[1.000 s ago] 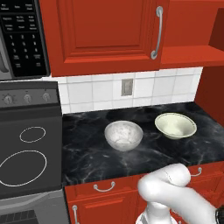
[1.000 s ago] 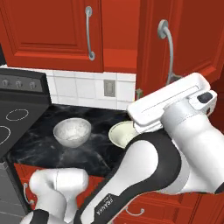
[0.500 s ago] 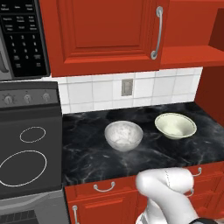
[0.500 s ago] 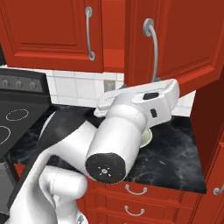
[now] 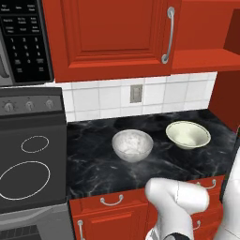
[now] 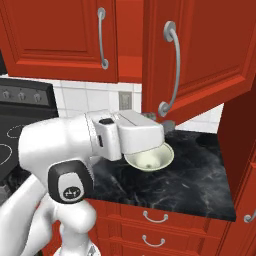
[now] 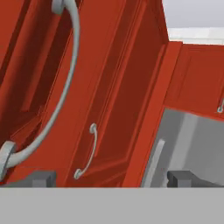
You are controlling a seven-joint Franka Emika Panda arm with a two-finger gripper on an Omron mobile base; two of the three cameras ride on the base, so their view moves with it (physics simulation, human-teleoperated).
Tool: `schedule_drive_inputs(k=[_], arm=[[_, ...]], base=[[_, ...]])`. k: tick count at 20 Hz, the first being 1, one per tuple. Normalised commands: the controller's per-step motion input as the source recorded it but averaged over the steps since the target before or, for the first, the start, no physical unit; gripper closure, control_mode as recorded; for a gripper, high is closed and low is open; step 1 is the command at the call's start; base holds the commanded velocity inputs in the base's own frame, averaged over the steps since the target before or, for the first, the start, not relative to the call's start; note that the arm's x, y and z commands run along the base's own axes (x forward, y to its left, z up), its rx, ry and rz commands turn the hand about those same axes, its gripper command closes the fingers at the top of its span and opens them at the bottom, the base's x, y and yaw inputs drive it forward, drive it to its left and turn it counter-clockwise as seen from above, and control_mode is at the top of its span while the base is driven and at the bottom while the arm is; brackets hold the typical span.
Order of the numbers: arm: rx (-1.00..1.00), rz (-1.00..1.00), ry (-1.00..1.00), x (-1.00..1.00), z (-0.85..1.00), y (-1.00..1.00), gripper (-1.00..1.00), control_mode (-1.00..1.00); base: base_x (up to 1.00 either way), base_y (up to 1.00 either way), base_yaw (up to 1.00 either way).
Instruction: Open the cabinet. Pick the bowls from the counter and place them in the cabinet. Then close the cabinet.
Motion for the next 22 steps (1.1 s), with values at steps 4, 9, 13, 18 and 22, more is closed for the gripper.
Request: schedule_drive_inputs(k=[4,9,13,18,22], arm=[[0.04,-0.51,-0.23,-0.45,0.00,0.91,-1.00,-1.00],[-0.04,-0.14,-0.27,-0.04,0.14,0.65,-1.00,-1.00],[-0.01,0.00,-0.26,0.11,0.12,0.01,-1.00,-1.00],[0.00,0.00,-0.19,0.29,0.03,0.00,-1.00,-1.00],[0.00,0.00,-0.12,0.14,0.00,0.51,-1.00,-1.00]], base=[[0.00,0.00,0.00],[0.00,0.00,0.00],[0.00,0.00,0.00],[0.00,0.00,0.00],[0.00,0.00,0.00]])
